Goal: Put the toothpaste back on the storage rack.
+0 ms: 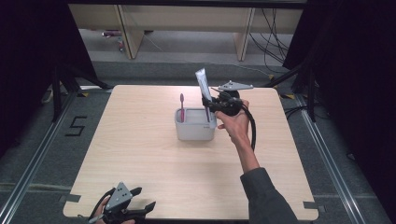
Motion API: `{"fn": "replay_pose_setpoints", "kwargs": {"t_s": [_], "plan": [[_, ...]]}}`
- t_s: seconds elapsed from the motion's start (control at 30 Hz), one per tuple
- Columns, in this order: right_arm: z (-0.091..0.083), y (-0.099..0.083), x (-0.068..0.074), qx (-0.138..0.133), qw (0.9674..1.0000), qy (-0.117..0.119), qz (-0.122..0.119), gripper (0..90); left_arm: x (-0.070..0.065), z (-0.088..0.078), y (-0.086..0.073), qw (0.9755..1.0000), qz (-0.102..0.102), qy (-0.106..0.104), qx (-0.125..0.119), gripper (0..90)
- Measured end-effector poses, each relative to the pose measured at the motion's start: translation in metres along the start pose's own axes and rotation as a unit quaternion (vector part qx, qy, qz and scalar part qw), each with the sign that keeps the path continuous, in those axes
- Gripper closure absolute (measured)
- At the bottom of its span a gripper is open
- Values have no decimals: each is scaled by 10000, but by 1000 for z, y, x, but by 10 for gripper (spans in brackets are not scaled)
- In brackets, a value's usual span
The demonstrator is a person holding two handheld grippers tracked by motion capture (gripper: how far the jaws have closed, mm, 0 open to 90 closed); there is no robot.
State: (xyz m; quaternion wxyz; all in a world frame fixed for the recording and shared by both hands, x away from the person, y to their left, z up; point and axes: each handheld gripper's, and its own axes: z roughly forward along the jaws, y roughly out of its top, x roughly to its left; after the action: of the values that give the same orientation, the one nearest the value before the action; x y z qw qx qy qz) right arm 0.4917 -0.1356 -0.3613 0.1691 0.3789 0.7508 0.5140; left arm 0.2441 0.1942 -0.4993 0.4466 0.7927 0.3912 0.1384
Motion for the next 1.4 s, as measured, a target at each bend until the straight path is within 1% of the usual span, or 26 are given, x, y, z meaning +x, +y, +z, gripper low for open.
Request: {"fn": "replay_pose_setpoints", "kwargs": {"t_s": [0.03,0.07,0.1,0.13,0.17,0.2,0.23,0.27,0.33,0.37,0.4,0.6,0.77,0.8,0.93,0.97,1.0,1.07,1.13,1.2,1.23,1.27,1.3,1.33,1.37,1.4], "plan": [[3,1,-1,-17,10000,24,-89,759,0,0,0,10000,4,0,-1,271],[4,1,1,31,10000,-8,-11,758,0,0,0,10000,12,4,-5,270],[7,2,1,-38,10000,-37,-61,758,0,-1,1,10000,6,10,2,270],[10,2,1,-3,9999,-42,-91,759,0,-1,1,10000,6,18,5,270],[12,2,2,-48,9999,-80,-43,759,0,-1,0,10000,6,8,-9,271],[14,3,1,-78,9999,-35,-84,758,0,-1,0,10000,1,-2,-26,270],[16,3,2,-64,10000,-49,14,759,0,-1,0,10000,-7,6,-19,271],[18,4,2,-92,10000,1,-16,758,0,-1,0,10000,-29,7,-22,271],[22,5,2,-138,9999,-37,-26,758,0,-1,0,10000,-29,4,-22,271],[24,5,3,-161,9998,-25,83,759,0,-1,0,10000,-10,-12,-31,271],[26,5,1,-163,9999,-21,36,759,0,0,0,10000,-23,-10,-42,271],[35,6,1,-247,9996,-73,72,758,-1,-1,0,9999,-88,-10,-86,271],[43,7,1,-224,9997,-41,103,758,-1,-1,0,9999,-66,-15,-80,271],[45,6,1,-240,9995,-59,176,758,-1,-1,0,10000,-51,-16,-69,271],[50,5,1,-210,9996,-83,144,757,-1,-2,0,9999,-58,-20,-80,271],[52,4,0,-232,9996,-125,45,757,-1,-2,0,9999,-84,-13,-94,270],[53,3,1,-185,9997,-98,158,757,-1,-2,0,9999,-83,-17,-94,271],[55,1,0,-203,9997,-113,63,757,-1,-2,0,9999,-66,-21,-80,271],[56,-1,1,-149,9997,-124,146,757,-1,-2,0,10000,-52,-27,-81,271],[58,-3,-2,-172,9997,-177,-5,756,-1,-2,0,10000,-44,-36,-77,271],[58,-4,-1,-130,9998,-149,104,756,-2,-2,0,10000,-48,19,-27,271],[58,-5,-1,-118,9996,-219,120,756,-2,-2,0,10000,-51,9,-31,271],[58,-5,-3,-91,9998,-194,-1,756,-1,-1,0,9999,-47,-36,-83,271],[58,-6,-2,-118,9997,-194,84,756,-1,-1,0,9999,-47,-34,-82,271],[59,-7,-3,-130,9997,-186,29,755,-2,-1,0,10000,-44,-33,-80,270],[59,-8,-3,-116,9998,-141,100,755,-2,-1,0,9999,-64,-35,-83,271]]}}
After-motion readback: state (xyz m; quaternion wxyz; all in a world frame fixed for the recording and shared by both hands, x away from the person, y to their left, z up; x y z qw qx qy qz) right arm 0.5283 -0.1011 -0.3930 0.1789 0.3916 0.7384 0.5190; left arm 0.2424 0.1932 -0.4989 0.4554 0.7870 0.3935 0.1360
